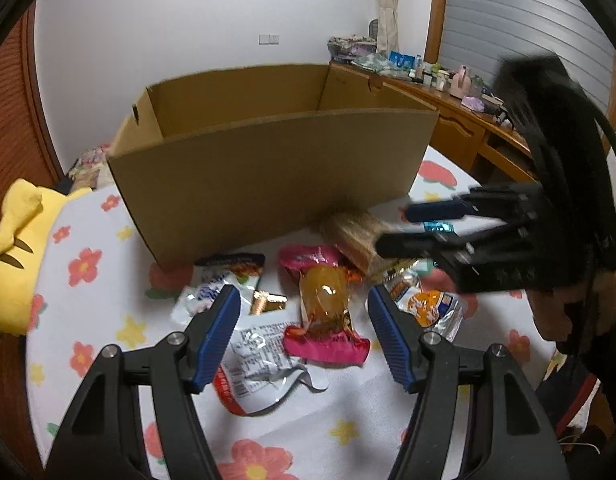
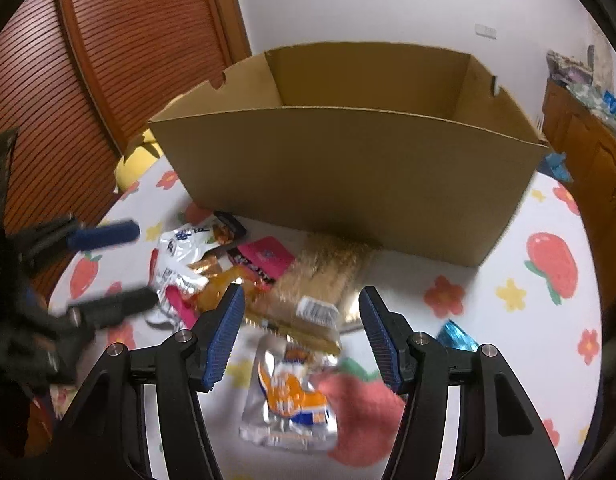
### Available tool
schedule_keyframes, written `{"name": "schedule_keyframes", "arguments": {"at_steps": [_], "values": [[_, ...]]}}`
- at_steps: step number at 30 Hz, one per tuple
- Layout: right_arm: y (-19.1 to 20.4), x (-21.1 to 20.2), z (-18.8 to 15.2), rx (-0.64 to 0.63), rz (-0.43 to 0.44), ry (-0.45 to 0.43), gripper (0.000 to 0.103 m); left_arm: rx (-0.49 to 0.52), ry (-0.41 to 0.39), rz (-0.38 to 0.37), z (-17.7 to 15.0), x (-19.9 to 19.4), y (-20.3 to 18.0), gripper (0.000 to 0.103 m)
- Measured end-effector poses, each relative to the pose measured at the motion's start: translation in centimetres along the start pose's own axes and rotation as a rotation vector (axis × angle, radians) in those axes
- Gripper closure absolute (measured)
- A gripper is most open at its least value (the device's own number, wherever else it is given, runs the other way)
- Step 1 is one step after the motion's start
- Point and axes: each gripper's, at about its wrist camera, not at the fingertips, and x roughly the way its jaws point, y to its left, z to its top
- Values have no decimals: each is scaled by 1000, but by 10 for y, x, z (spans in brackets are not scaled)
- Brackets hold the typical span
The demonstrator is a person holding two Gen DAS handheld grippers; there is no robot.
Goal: Organize snacks
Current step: 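Grasp the clear-wrapped bar with the right tool, then grasp the pink-wrapped snack with the left tool while the right tool lifts the bar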
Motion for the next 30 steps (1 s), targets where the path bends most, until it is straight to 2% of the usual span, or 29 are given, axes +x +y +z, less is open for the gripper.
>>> {"name": "schedule_keyframes", "arguments": {"at_steps": [8,12,16,19,30], "values": [[0,35,14,2,-30,94,42,-15,26,-6,-10,9,-1,37],[-3,40,13,13,-36,107,42,-13,28,-18,-10,11,-3,37],[-4,35,12,5,-33,88,56,3,41,-20,-9,18,-9,37],[-5,29,8,-1,-29,67,60,10,49,-24,-6,24,-15,37],[-9,-20,-22,23,-11,-67,62,62,109,0,5,48,-28,37]]}}
